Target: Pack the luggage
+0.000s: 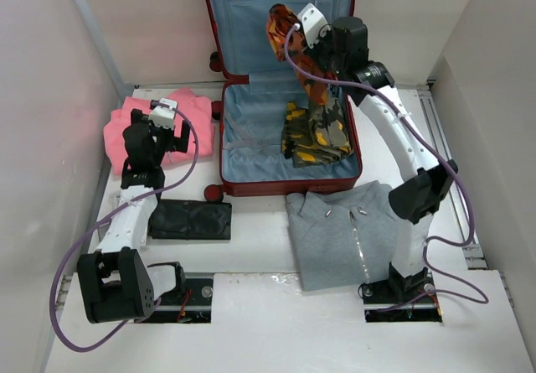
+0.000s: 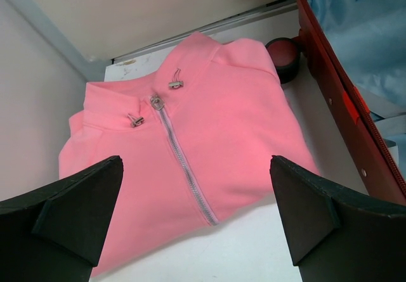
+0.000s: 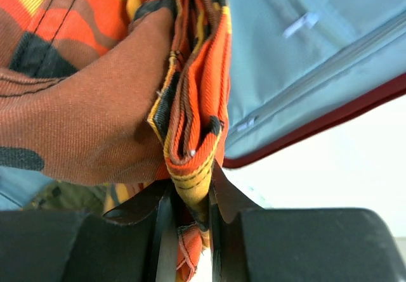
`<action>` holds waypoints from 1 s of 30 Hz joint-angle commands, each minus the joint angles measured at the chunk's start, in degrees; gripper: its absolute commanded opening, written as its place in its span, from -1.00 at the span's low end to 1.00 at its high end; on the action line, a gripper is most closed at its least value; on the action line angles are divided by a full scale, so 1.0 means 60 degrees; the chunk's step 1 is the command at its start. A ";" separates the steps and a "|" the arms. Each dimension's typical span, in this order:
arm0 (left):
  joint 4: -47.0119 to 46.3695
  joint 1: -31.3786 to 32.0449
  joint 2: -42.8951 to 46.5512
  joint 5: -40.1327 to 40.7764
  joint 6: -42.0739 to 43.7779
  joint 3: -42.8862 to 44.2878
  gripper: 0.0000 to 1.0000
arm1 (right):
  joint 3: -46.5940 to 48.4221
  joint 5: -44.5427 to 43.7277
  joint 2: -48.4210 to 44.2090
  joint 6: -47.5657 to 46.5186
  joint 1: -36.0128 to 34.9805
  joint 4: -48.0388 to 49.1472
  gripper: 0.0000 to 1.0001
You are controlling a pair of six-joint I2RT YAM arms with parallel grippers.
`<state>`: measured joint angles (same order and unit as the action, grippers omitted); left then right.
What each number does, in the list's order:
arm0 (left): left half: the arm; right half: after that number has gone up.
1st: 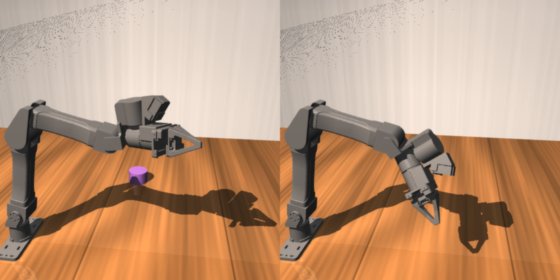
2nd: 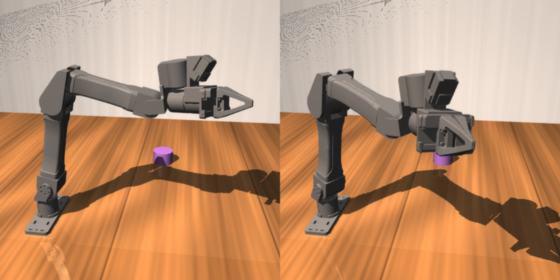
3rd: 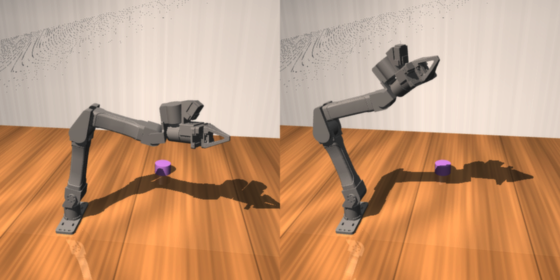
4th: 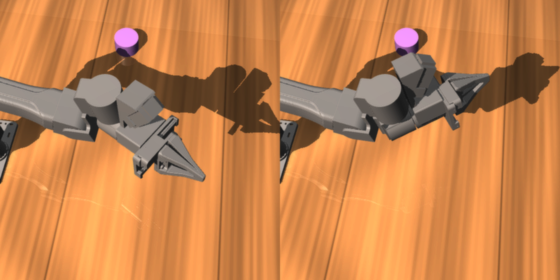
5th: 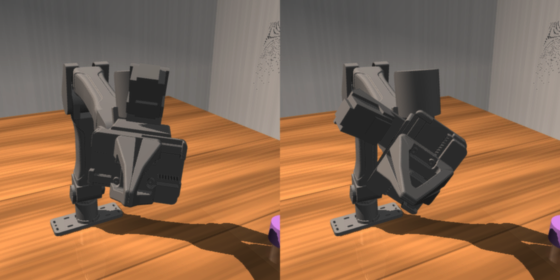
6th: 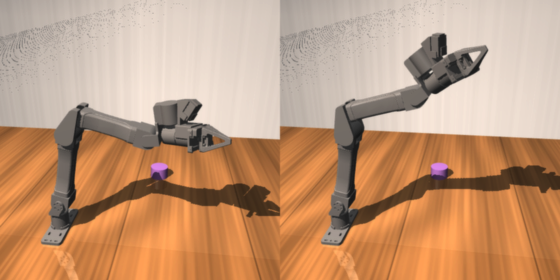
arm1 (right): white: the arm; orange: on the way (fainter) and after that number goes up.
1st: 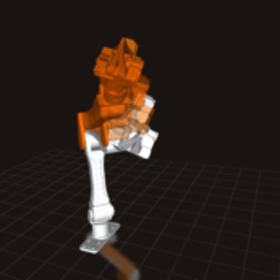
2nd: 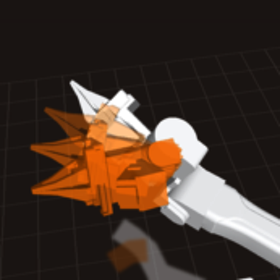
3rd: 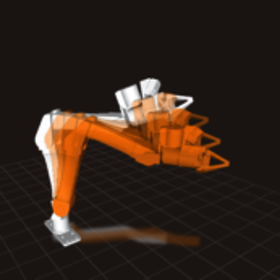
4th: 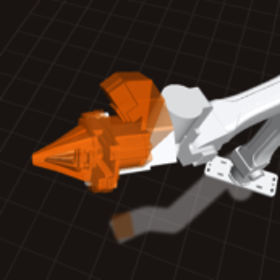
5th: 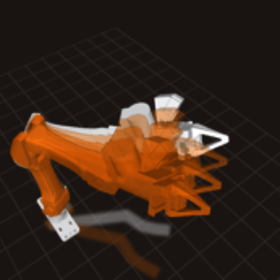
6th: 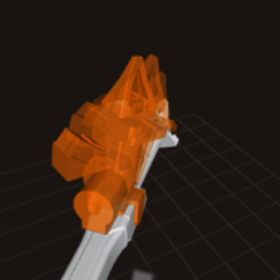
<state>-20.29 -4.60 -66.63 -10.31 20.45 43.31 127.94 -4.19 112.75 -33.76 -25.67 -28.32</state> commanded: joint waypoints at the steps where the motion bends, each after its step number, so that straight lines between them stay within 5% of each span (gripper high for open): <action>1: -0.0324 -0.0039 0.0060 -0.0099 -0.0024 0.0311 1.00 | 0.1365 0.0740 -0.0525 0.0016 -0.0422 0.1834 -1.00; 18: -0.0324 -0.0039 0.0148 -0.0099 -0.0024 0.0223 1.00 | 0.1118 -0.0252 0.0661 -0.0290 0.0118 0.2054 -1.00; 30: -0.0236 -0.0039 0.0236 0.0180 0.0166 0.0135 1.00 | 0.0299 -0.1194 0.3414 -0.1963 -0.2004 0.1453 -1.00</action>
<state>-20.25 -4.60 -66.63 -9.89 20.78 43.31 130.69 -12.49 132.33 -43.75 -33.78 -25.12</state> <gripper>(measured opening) 0.997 0.232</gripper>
